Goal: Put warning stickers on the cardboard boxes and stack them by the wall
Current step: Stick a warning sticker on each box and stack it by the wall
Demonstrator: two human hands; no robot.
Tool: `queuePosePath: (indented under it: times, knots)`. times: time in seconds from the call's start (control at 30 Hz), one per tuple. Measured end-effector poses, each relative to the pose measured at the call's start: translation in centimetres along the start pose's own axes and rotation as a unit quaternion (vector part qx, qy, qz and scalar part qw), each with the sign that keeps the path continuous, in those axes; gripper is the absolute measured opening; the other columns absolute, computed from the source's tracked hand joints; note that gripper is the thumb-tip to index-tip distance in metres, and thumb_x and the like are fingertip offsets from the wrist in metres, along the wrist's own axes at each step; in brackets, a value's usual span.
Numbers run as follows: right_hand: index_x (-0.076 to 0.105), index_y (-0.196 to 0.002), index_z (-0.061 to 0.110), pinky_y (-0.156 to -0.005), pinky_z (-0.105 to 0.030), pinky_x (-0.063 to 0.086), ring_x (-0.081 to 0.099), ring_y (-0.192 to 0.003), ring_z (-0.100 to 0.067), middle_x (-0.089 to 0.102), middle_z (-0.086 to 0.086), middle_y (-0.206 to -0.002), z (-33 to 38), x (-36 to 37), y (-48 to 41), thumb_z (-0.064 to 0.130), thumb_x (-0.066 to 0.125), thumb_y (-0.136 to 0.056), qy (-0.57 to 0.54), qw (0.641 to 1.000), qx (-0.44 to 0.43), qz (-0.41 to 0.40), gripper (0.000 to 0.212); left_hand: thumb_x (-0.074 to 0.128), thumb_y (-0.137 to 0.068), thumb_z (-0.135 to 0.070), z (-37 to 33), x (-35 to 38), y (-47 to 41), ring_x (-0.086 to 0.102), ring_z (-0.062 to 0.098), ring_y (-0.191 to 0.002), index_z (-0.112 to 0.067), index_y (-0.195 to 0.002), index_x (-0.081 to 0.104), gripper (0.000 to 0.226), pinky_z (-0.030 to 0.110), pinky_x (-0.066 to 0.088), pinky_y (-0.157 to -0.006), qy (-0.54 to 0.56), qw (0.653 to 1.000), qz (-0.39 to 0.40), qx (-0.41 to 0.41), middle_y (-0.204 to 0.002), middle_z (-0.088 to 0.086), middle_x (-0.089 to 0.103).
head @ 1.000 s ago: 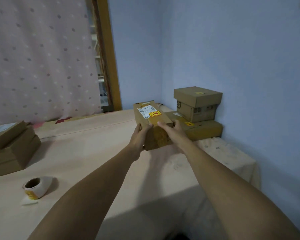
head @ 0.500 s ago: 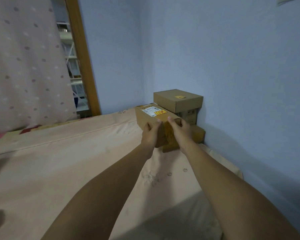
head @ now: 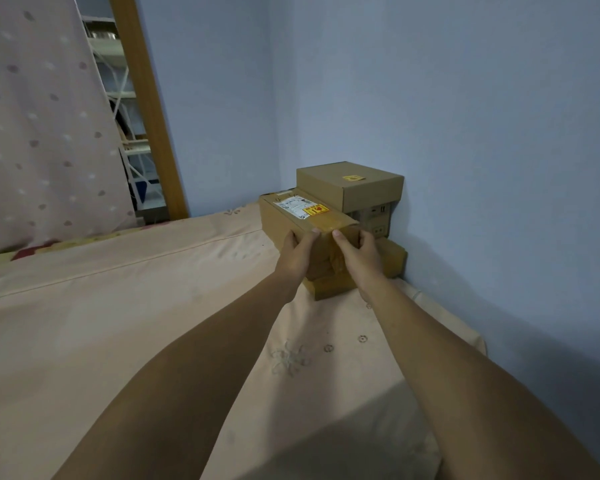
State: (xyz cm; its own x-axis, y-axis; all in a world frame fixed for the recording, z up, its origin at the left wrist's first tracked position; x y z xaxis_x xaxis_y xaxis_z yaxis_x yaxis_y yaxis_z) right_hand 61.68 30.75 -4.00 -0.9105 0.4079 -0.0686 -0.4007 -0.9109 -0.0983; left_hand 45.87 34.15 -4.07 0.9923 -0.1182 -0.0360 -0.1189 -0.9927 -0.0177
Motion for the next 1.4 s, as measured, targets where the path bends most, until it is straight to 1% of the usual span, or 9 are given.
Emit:
queuePosePath:
  times: [0.13, 0.37, 0.5, 0.63, 0.8, 0.9, 1.03, 1.13, 1.4]
  knots:
    - [0.038, -0.151, 0.025, -0.096, -0.035, 0.042, 0.049, -0.127, -0.021, 0.049, -0.001, -0.145, 0.1, 0.2, 0.0, 0.055, 0.064, -0.094, -0.002, 1.000, -0.001, -0.001, 0.069, 0.056, -0.093, -0.060, -0.2, -0.1, 0.1, 0.046, 0.023, -0.132, -0.031, -0.153, 0.028, 0.073, 0.037, 0.043, -0.102, 0.014, 1.000, -0.010, 0.010, -0.148, -0.001, 0.045]
    - [0.034, -0.153, 0.018, -0.090, -0.033, 0.040, 0.048, -0.115, -0.017, 0.049, -0.001, -0.141, -0.5, 0.2, 0.8, 0.050, 0.064, -0.096, 0.010, 1.000, 0.016, -0.003, 0.072, 0.050, -0.090, -0.071, 0.0, -1.2, 0.5, 0.040, 0.028, -0.139, -0.027, -0.155, 0.027, 0.082, 0.043, 0.039, -0.111, 0.025, 0.999, -0.019, -0.005, -0.155, 0.001, 0.038]
    - [0.037, -0.150, 0.015, -0.092, -0.035, 0.044, 0.054, -0.123, -0.024, 0.053, -0.005, -0.143, -1.1, 0.1, 1.5, 0.050, 0.066, -0.094, 0.030, 0.999, 0.027, -0.029, 0.073, 0.046, -0.094, -0.068, 0.2, -2.1, 1.2, 0.038, 0.027, -0.142, -0.024, -0.155, 0.030, 0.077, 0.046, 0.035, -0.114, -0.007, 1.000, -0.020, -0.013, -0.158, 0.003, 0.037]
    - [0.037, -0.147, 0.009, -0.092, -0.039, 0.047, 0.054, -0.124, -0.033, 0.052, -0.008, -0.140, -1.5, -0.2, 2.9, 0.047, 0.062, -0.097, 0.107, 0.991, 0.051, -0.060, 0.068, 0.044, -0.098, -0.060, 0.1, -3.5, 2.4, 0.042, 0.025, -0.138, -0.022, -0.152, 0.037, 0.066, 0.039, 0.037, -0.110, -0.044, 0.998, -0.031, -0.012, -0.153, 0.002, 0.044]
    - [0.046, -0.143, 0.012, -0.099, -0.043, 0.048, 0.054, -0.126, -0.037, 0.056, -0.013, -0.140, -2.3, 1.5, 5.7, 0.052, 0.055, -0.096, 0.218, 0.971, 0.093, -0.001, 0.063, 0.049, -0.098, -0.056, 0.0, -5.9, 4.5, 0.043, 0.028, -0.138, -0.019, -0.152, 0.039, 0.066, 0.035, 0.036, -0.103, -0.164, 0.986, -0.031, 0.010, -0.154, 0.006, 0.042]
    - [0.050, -0.143, 0.024, -0.105, -0.049, 0.047, 0.052, -0.129, -0.036, 0.056, -0.007, -0.144, -3.1, 4.1, 7.2, 0.070, 0.050, -0.085, 0.271, 0.955, 0.098, 0.074, 0.075, 0.049, -0.097, -0.056, 0.1, -7.8, 5.8, 0.038, 0.032, -0.141, -0.018, -0.152, 0.039, 0.066, 0.044, 0.036, -0.112, -0.273, 0.961, -0.025, 0.018, -0.155, 0.010, 0.038]
    - [0.036, -0.155, 0.012, -0.110, -0.039, 0.041, 0.043, -0.142, -0.033, 0.041, -0.010, -0.158, -1.4, 8.3, 11.1, 0.047, 0.055, -0.098, 0.305, 0.936, 0.081, 0.158, 0.070, 0.048, -0.098, -0.053, -0.2, -11.5, 7.8, 0.035, 0.035, -0.141, -0.018, -0.151, 0.040, 0.064, 0.049, 0.035, -0.113, -0.372, 0.927, -0.031, 0.018, -0.153, 0.013, 0.038]
    - [0.029, -0.157, 0.008, -0.107, -0.038, 0.041, 0.042, -0.142, -0.031, 0.037, -0.011, -0.160, 0.6, 12.2, 13.3, 0.050, 0.052, -0.099, 0.359, 0.912, 0.044, 0.195, 0.076, 0.045, -0.099, -0.053, -1.1, -15.0, 9.8, 0.031, 0.035, -0.142, -0.017, -0.152, 0.038, 0.064, 0.049, 0.034, -0.111, -0.458, 0.888, -0.041, 0.030, -0.154, 0.012, 0.037]
    - [0.035, -0.156, 0.015, -0.111, -0.043, 0.041, 0.043, -0.141, -0.031, 0.041, -0.008, -0.159, 7.6, 26.6, 19.7, 0.056, 0.045, -0.101, 0.427, 0.859, -0.108, 0.261, 0.069, 0.040, -0.099, -0.055, -3.6, -31.3, 17.0, 0.035, 0.030, -0.139, -0.020, -0.149, 0.039, 0.061, 0.049, 0.039, -0.104, -0.586, 0.801, -0.120, 0.006, -0.152, 0.007, 0.041]
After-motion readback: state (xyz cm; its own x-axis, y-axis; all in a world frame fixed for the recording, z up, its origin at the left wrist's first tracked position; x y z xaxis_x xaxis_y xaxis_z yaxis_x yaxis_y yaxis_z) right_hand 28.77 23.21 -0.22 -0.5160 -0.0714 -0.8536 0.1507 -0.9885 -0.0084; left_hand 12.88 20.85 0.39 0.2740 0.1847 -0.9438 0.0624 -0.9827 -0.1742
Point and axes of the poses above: each hand's wrist, its own y-axis away from the middle knuckle, its own x-axis out of the palm, z = x × y, the point moved 8 cm from there along -y, towards the middle knuckle
